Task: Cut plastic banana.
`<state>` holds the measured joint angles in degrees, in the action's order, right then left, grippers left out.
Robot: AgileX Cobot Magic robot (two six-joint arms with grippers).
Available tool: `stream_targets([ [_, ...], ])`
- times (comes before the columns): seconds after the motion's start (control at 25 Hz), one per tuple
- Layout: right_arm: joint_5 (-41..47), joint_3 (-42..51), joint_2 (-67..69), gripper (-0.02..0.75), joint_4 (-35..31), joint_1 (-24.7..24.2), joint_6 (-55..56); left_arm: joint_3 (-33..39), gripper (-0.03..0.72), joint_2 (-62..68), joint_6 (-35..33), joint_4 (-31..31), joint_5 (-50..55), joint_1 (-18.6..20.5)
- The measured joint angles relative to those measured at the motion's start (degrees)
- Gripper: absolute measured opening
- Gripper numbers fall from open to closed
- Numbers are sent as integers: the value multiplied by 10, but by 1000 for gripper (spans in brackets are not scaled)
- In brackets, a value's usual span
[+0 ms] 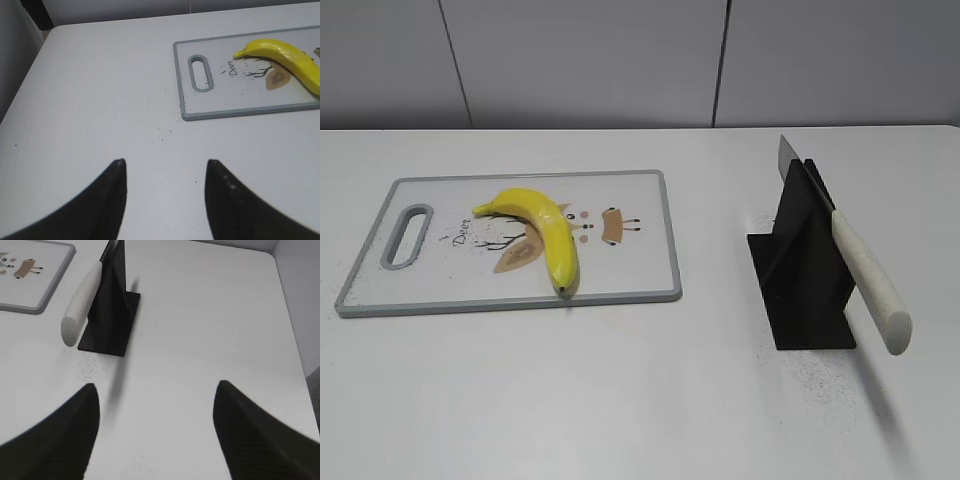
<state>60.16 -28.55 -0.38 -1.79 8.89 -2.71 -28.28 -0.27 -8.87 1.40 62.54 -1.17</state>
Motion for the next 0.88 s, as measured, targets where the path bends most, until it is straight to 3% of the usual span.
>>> stream_targets([
  [0.88, 0, 0, 0, 567, -3, 0, 20, 0, 490, 0, 1, 0, 0, 0],
])
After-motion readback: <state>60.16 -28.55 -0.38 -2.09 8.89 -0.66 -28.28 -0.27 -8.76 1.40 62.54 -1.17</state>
